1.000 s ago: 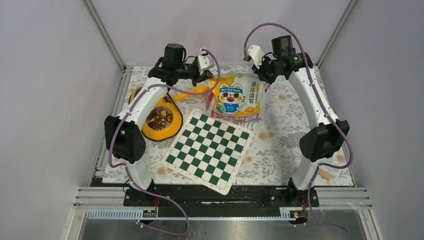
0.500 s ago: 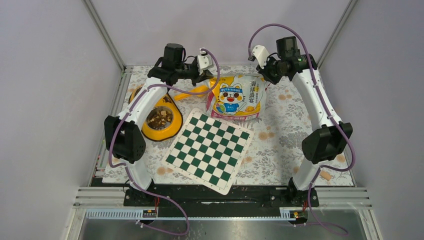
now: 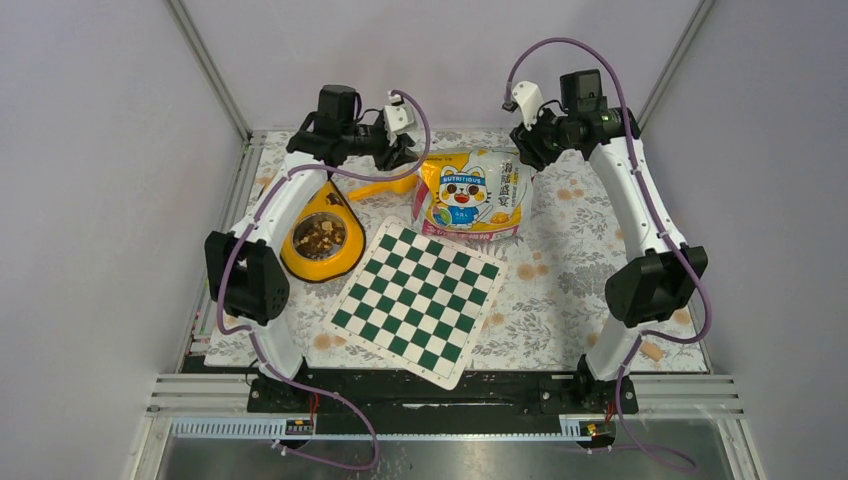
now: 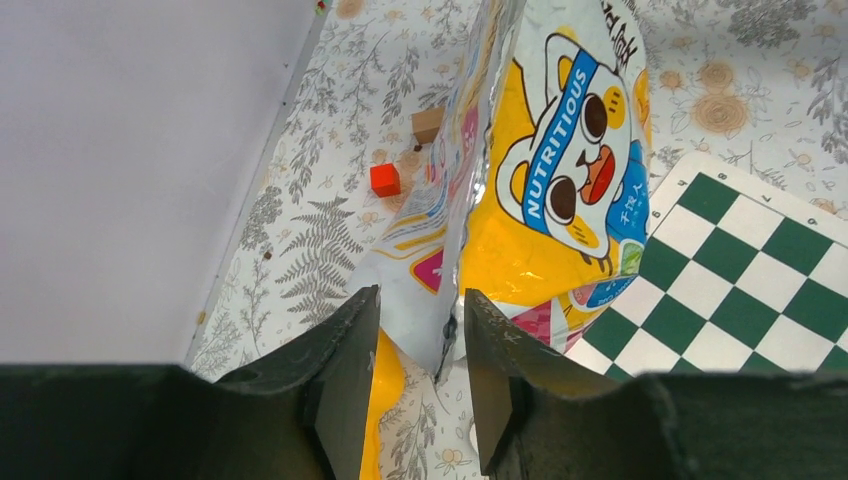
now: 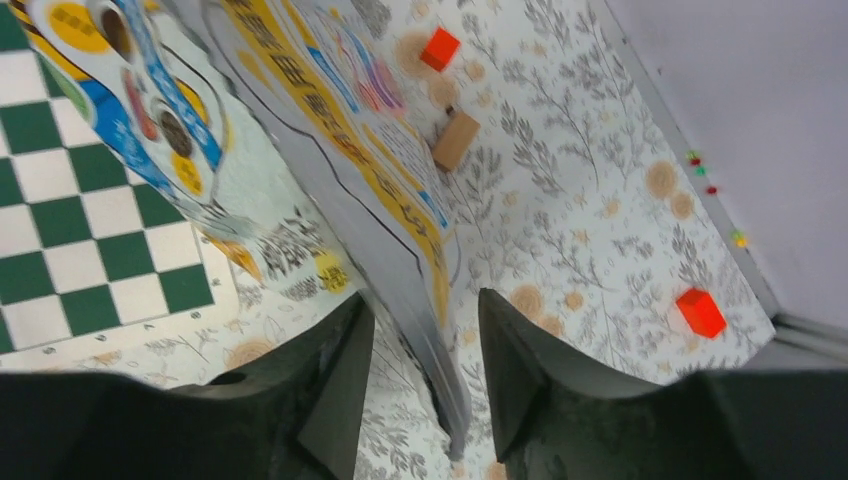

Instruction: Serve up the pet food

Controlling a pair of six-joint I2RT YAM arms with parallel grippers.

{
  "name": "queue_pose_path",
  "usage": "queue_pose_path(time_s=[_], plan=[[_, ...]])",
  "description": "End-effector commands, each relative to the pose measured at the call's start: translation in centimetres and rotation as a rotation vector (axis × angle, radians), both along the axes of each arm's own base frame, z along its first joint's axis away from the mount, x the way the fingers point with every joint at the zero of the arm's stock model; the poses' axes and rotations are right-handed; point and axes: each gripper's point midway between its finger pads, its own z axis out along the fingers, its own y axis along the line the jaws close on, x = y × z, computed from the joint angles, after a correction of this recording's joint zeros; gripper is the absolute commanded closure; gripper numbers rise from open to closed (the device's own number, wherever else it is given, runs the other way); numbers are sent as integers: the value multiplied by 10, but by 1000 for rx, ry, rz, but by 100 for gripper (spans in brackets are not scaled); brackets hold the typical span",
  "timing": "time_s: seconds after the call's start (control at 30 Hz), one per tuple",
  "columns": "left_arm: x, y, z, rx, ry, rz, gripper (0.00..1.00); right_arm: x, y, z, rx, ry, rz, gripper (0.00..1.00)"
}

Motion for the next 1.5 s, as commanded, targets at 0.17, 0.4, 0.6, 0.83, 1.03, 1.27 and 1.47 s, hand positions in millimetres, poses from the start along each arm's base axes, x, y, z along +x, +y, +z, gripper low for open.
queue_pose_path(time_s=[0.17,0.4,0.6,0.83,1.03,1.27,1.47], plan=[[-10,-26,30,-85,-20,-113,62,6,110,46,227,-126,230,43],[-5,-33,17,-74,-12,-105,62,14,179,43,323,-152,374,52],[-1,-34,15,-98,-18,-89,62,22,191,29,315,-159,381,60],[-1,-35,8,-103,-12,-91,68,21,189,21,293,-160,384,75],[0,-37,6,-107,-11,-99,71,17,189,23,293,-161,404,93],[3,-39,8,-117,-19,-101,100,11,185,21,269,-143,417,100],[1,-19,0,-88,-40,-80,100,14,153,20,204,-106,346,100]])
